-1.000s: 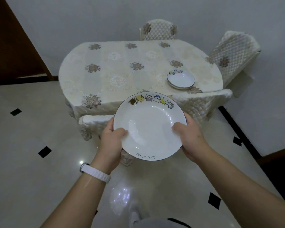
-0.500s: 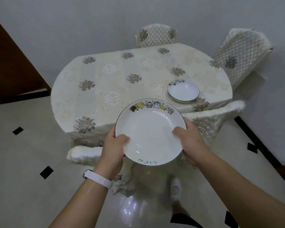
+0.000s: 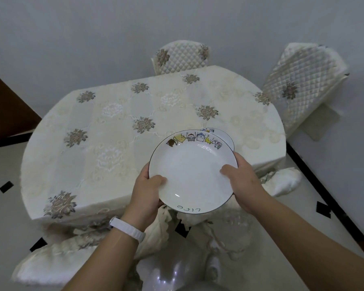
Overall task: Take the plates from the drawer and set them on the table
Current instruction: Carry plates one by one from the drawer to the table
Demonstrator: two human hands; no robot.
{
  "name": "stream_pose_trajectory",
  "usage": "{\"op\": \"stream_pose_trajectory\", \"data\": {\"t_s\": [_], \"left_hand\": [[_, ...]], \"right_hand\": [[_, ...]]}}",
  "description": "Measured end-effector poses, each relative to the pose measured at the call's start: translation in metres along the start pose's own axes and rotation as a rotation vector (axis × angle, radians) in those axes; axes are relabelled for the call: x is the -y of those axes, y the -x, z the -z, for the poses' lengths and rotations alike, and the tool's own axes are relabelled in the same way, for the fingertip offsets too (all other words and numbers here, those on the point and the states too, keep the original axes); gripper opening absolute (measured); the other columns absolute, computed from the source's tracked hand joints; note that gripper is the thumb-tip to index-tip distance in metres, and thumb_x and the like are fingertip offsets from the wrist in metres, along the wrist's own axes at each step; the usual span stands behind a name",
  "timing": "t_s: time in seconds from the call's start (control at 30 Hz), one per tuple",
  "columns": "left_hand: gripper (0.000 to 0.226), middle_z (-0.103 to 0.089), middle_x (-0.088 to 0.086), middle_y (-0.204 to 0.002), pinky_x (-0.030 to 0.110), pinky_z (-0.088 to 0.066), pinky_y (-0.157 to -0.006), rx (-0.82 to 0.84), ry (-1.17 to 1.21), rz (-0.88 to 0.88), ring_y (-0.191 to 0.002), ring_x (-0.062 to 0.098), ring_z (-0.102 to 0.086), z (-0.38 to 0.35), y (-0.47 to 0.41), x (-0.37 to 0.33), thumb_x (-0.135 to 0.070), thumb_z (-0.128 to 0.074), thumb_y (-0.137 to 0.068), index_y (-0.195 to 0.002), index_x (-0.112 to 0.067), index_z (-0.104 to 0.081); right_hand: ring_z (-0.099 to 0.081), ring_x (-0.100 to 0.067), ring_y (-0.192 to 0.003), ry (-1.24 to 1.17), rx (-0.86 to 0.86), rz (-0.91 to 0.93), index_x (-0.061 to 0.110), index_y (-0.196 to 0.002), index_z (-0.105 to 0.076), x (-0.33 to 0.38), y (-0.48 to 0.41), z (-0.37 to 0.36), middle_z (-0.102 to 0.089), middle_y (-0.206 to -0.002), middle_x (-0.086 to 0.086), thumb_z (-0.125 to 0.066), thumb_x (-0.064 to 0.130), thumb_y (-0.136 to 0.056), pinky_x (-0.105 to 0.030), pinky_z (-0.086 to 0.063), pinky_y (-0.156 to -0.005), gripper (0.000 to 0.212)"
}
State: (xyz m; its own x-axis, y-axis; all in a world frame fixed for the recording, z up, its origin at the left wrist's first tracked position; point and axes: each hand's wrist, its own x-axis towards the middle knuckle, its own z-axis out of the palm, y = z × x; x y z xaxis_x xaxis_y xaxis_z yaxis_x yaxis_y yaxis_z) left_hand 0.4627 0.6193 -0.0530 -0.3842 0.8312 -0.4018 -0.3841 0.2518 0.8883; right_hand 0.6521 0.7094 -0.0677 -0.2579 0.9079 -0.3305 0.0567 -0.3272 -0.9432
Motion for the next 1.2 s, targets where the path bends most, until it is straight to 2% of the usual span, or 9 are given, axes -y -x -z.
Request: {"op": "stream_pose_trajectory", "data": {"t_s": [0.1, 0.17, 0.2, 0.3, 0.4, 0.73, 0.87, 1.03, 1.2], "left_hand": [[0.052, -0.065, 0.015, -0.103, 0.031, -0.047, -0.038, -0.035, -0.011, 0.001, -0.051, 0.025, -0.056, -0.012, -0.016, 0.000, 0.007, -0.036, -0.086, -0.123, -0.024, -0.057], [0.049, -0.070, 0.011, -0.096, 0.047, -0.050, -0.060, -0.074, -0.021, -0.009, -0.063, 0.033, -0.060, -0.011, -0.025, -0.001, 0.007, -0.039, -0.086, -0.115, -0.025, -0.062], [0.046, -0.072, 0.007, -0.090, 0.047, -0.042, -0.069, -0.092, -0.026, -0.009, -0.071, 0.033, -0.056, -0.010, -0.030, -0.001, 0.007, -0.039, -0.085, -0.109, -0.025, -0.063], [0.037, -0.072, 0.002, -0.074, 0.035, -0.037, -0.058, -0.134, -0.037, 0.007, -0.068, 0.025, -0.047, -0.007, -0.045, -0.006, 0.007, -0.039, -0.086, -0.101, -0.020, -0.059], [0.032, -0.070, 0.008, -0.095, 0.026, -0.044, -0.045, -0.206, -0.080, -0.016, -0.072, 0.029, -0.060, 0.006, -0.058, -0.010, 0.006, -0.043, -0.087, -0.104, -0.017, -0.058], [0.030, -0.070, 0.009, -0.102, 0.038, -0.052, -0.061, -0.258, -0.063, -0.016, -0.081, 0.031, -0.066, 0.090, -0.115, -0.017, 0.001, -0.047, -0.088, -0.103, -0.021, -0.060], [0.027, -0.069, 0.011, -0.104, 0.043, -0.053, -0.069, -0.291, -0.058, 0.001, -0.089, 0.033, -0.065, 0.138, -0.144, -0.016, 0.000, -0.049, -0.089, -0.102, -0.020, -0.061], [0.020, -0.070, 0.007, -0.098, 0.040, -0.054, -0.068, -0.356, -0.092, 0.017, -0.088, 0.030, -0.066, 0.196, -0.172, -0.008, -0.009, -0.050, -0.091, -0.099, -0.021, -0.063], [0.021, -0.070, 0.003, -0.096, 0.053, -0.054, -0.079, -0.370, -0.250, 0.058, -0.090, 0.030, -0.066, 0.239, -0.190, 0.002, -0.018, -0.050, -0.081, -0.093, -0.029, -0.064]], "right_hand": [[-0.068, -0.023, -0.081, 0.000, 0.023, -0.009, 0.037, -0.096, -0.065, 0.006, -0.021, 0.007, -0.073, -0.094, 0.004, -0.050, 0.015, -0.072, -0.030, -0.051, -0.058, 0.035], [-0.068, -0.022, -0.088, 0.027, 0.039, -0.013, 0.036, -0.102, -0.064, 0.005, -0.033, 0.007, -0.073, -0.098, 0.006, -0.050, 0.010, -0.081, -0.035, -0.054, -0.067, 0.036], [-0.068, -0.022, -0.093, 0.044, 0.048, -0.017, 0.035, -0.107, -0.063, 0.004, -0.038, 0.006, -0.073, -0.101, 0.006, -0.050, 0.009, -0.084, -0.038, -0.055, -0.073, 0.038], [-0.066, -0.021, -0.097, 0.089, 0.063, -0.026, 0.031, -0.117, -0.058, 0.006, -0.055, -0.003, -0.070, -0.104, 0.006, -0.049, 0.009, -0.086, -0.038, -0.055, -0.077, 0.039], [-0.063, -0.019, -0.098, 0.126, 0.088, -0.038, 0.035, -0.116, -0.055, 0.007, -0.070, -0.019, -0.067, -0.107, 0.008, -0.048, 0.008, -0.089, -0.037, -0.053, -0.078, 0.038], [-0.064, -0.020, -0.099, 0.244, 0.159, -0.069, 0.028, -0.125, -0.055, -0.006, -0.119, -0.104, -0.067, -0.109, 0.003, -0.047, 0.009, -0.089, -0.038, -0.055, -0.079, 0.042], [-0.063, -0.017, -0.094, 0.287, 0.190, -0.110, 0.029, -0.120, -0.053, -0.012, -0.140, -0.153, -0.066, -0.105, 0.004, -0.047, 0.009, -0.089, -0.034, -0.053, -0.071, 0.038], [-0.062, -0.020, -0.102, 0.369, 0.211, -0.132, 0.032, -0.122, -0.052, -0.034, -0.162, -0.210, -0.065, -0.112, 0.004, -0.049, 0.016, -0.083, -0.044, -0.055, -0.085, 0.042], [-0.062, -0.020, -0.100, 0.451, 0.219, -0.161, 0.030, -0.122, -0.053, -0.056, -0.183, -0.250, -0.065, -0.110, 0.005, -0.051, 0.020, -0.080, -0.048, -0.054, -0.088, 0.043]]}}
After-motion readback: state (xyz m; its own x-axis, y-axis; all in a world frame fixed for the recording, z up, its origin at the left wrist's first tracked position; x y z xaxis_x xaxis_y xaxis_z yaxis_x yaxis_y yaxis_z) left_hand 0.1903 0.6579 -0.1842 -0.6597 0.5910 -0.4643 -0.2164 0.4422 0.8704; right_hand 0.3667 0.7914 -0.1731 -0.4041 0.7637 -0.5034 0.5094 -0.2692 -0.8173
